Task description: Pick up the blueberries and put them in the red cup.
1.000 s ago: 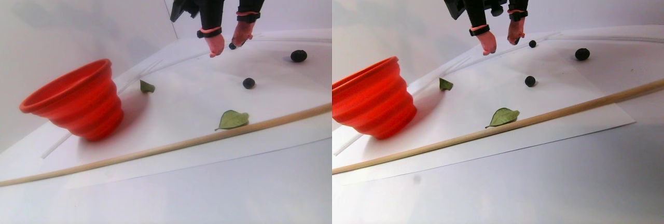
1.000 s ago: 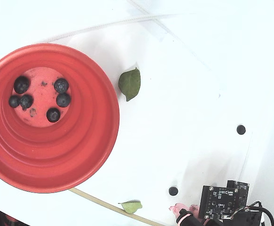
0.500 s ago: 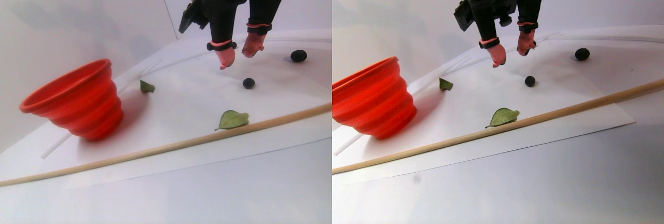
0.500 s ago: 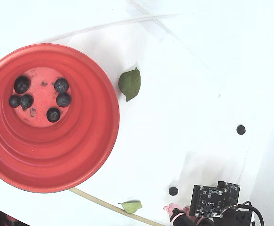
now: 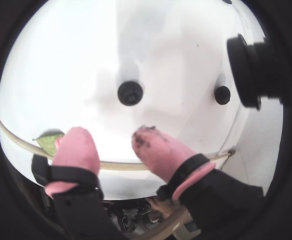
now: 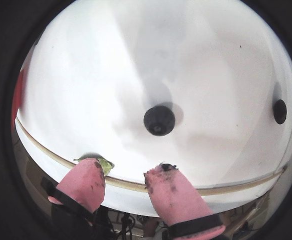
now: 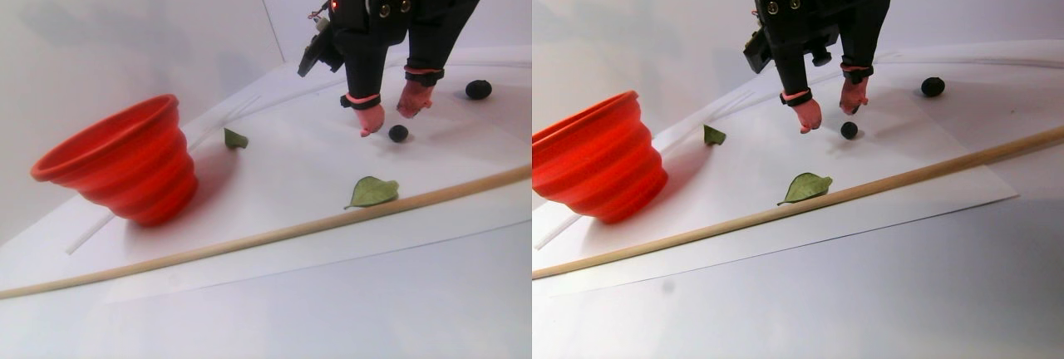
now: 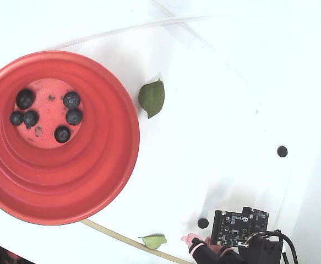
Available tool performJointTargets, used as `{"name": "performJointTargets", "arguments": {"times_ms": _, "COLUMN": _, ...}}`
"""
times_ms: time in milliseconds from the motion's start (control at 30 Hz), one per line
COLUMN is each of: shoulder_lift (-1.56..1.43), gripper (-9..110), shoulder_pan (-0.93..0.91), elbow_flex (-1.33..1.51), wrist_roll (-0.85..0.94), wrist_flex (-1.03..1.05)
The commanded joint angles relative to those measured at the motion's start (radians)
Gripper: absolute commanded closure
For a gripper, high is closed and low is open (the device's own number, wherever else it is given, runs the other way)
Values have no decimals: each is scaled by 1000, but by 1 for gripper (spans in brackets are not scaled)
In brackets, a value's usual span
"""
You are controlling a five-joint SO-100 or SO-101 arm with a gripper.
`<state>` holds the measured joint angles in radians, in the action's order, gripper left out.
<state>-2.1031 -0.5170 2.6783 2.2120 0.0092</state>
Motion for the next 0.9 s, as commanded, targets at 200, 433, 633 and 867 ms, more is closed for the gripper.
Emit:
{"name": "performJointTargets", "arguments": {"times_ms": 200, "shoulder_lift": 44, "gripper": 85, "shoulder_pan": -11, "elbow_flex": -60, "wrist_roll": -12, "wrist_flex": -38}}
{"name": "performJointTargets", "arguments": {"times_ms": 433, "shoulder_lift": 95, "gripper": 85, "shoulder_pan": -6, "elbow_flex": -74, "wrist_roll": -18, "wrist_flex": -75}}
{"name": "performJointTargets", "arguments": {"times_ms": 633, "shoulder_lift": 123, "gripper": 85, "shoulder_pan": -8, "elbow_flex": -100, "wrist_roll": -21, "wrist_flex": -78}}
{"name": "performJointTargets", "arguments": {"times_ms": 867, "shoulder_lift": 166, "gripper": 85, "shoulder_pan": -9, "elbow_flex": -110, "wrist_roll": -21, "wrist_flex": -112}}
